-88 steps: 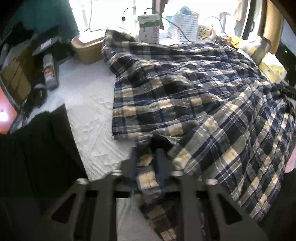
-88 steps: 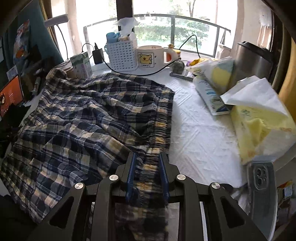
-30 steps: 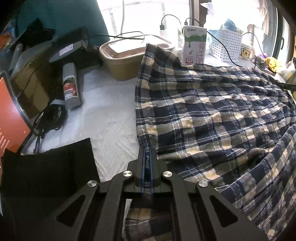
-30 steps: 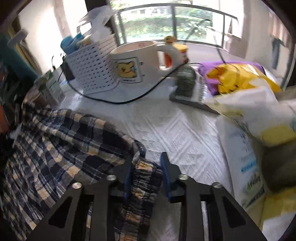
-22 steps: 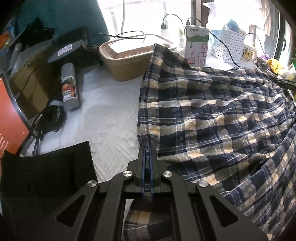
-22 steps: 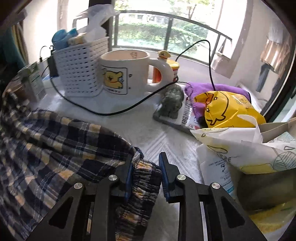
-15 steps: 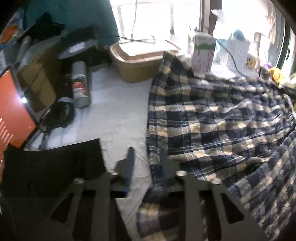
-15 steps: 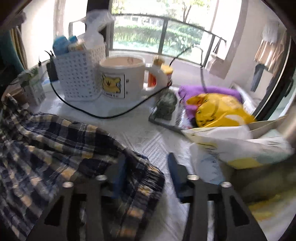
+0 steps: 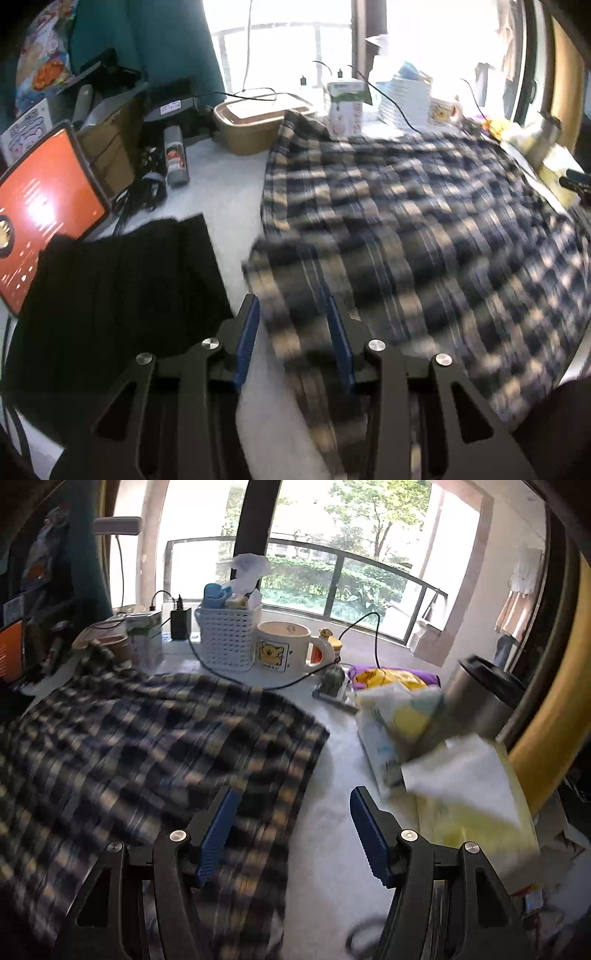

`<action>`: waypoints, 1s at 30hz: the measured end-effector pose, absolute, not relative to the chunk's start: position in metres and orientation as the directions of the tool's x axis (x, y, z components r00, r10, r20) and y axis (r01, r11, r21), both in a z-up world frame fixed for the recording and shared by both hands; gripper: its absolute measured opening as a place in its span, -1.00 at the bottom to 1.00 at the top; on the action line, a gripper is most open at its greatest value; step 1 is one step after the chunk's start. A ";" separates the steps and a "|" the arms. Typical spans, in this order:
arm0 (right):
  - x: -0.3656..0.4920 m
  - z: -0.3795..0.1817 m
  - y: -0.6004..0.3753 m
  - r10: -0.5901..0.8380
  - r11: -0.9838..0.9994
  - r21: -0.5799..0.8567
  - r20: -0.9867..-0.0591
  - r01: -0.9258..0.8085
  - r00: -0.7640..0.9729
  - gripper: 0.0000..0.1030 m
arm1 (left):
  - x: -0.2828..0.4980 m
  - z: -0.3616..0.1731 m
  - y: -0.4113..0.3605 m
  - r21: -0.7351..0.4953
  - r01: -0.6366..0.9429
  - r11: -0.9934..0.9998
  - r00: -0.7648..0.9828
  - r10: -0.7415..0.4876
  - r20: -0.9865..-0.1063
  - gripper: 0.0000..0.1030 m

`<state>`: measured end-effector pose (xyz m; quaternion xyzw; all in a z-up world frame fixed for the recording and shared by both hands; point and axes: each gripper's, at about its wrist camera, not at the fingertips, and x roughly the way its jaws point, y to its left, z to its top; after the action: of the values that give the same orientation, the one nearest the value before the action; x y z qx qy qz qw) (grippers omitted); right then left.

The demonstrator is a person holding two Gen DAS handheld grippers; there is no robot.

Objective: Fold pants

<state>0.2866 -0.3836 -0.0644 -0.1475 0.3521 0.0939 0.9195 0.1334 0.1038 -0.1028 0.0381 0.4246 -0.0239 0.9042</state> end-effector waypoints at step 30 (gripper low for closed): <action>0.164 -0.082 -0.385 0.088 0.972 -0.094 -0.703 -0.215 0.705 0.29 | -0.009 -0.147 0.065 0.040 0.079 0.996 0.649 -0.021 -0.761 0.27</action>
<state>0.1643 -0.3851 -0.0819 -0.0844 0.3748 0.0823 0.9196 -0.0086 0.0653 -0.1467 0.0347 0.4181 -0.0277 0.9073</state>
